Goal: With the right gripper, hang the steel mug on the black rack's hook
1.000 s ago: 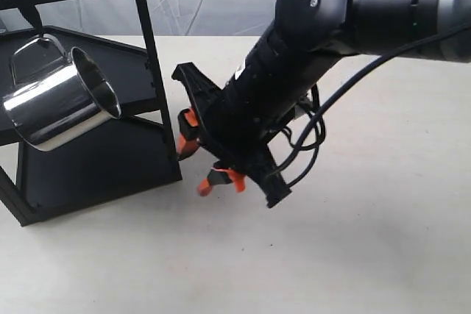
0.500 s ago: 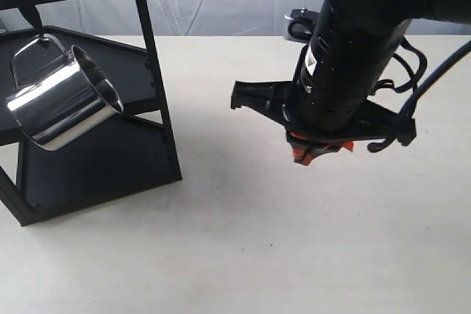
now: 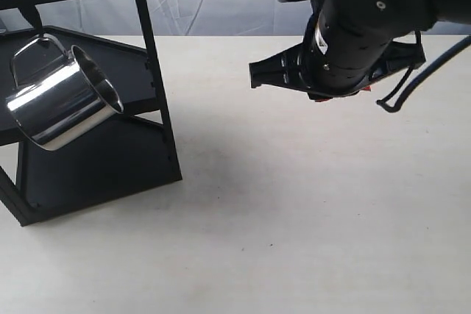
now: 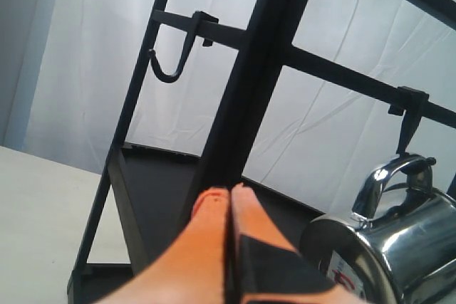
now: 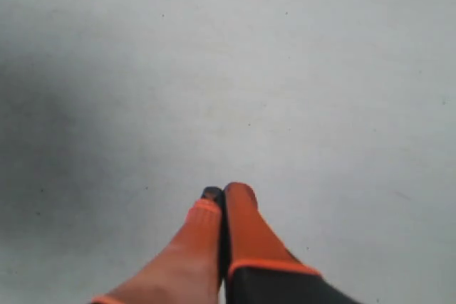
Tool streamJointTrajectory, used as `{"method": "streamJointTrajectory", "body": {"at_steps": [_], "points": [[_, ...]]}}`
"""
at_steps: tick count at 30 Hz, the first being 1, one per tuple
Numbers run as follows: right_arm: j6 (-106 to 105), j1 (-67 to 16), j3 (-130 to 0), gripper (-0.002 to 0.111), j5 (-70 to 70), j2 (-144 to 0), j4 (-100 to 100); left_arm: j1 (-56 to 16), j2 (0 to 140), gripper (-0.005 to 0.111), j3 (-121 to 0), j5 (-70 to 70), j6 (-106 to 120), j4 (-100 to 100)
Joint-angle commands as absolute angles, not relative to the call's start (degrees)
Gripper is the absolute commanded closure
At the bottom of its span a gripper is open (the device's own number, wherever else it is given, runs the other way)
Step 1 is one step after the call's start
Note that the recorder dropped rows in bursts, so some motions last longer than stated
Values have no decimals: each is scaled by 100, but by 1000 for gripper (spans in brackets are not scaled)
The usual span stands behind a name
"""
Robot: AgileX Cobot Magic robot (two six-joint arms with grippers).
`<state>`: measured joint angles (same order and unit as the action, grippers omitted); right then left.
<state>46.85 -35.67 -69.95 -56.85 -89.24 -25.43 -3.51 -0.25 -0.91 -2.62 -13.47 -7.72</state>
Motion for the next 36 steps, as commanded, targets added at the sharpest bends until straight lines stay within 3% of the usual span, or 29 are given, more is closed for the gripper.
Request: {"method": "streamJointTrajectory", "body": {"at_steps": [1, 4, 8, 11, 15, 25, 36], "points": [[4588, -3546, -6992, 109, -5406, -8680, -3187, -360, 0, 107, -103, -285, -1346, -770], [4588, -3535, -6922, 109, -5194, -8413, -3746, -360, 0, 107, -103, -285, -1346, -770], [4837, -3535, -5910, 109, -4477, -7774, -4423, -360, 0, 107, -103, -285, -1346, -770], [6227, -3535, -4558, 109, -3698, -7210, -5467, -360, 0, 107, -103, -285, -1346, -770], [7769, -3535, -3401, 109, -3671, -6455, -6278, -360, 0, 107, -103, -285, -1346, -770], [7836, -3440, -2786, 109, -3661, -4843, -6392, -360, 0, 107, -103, -285, -1346, -770], [7383, -1007, -1799, 109, -1273, -3335, -6109, -360, 0, 107, -103, -285, -1346, -770]]}}
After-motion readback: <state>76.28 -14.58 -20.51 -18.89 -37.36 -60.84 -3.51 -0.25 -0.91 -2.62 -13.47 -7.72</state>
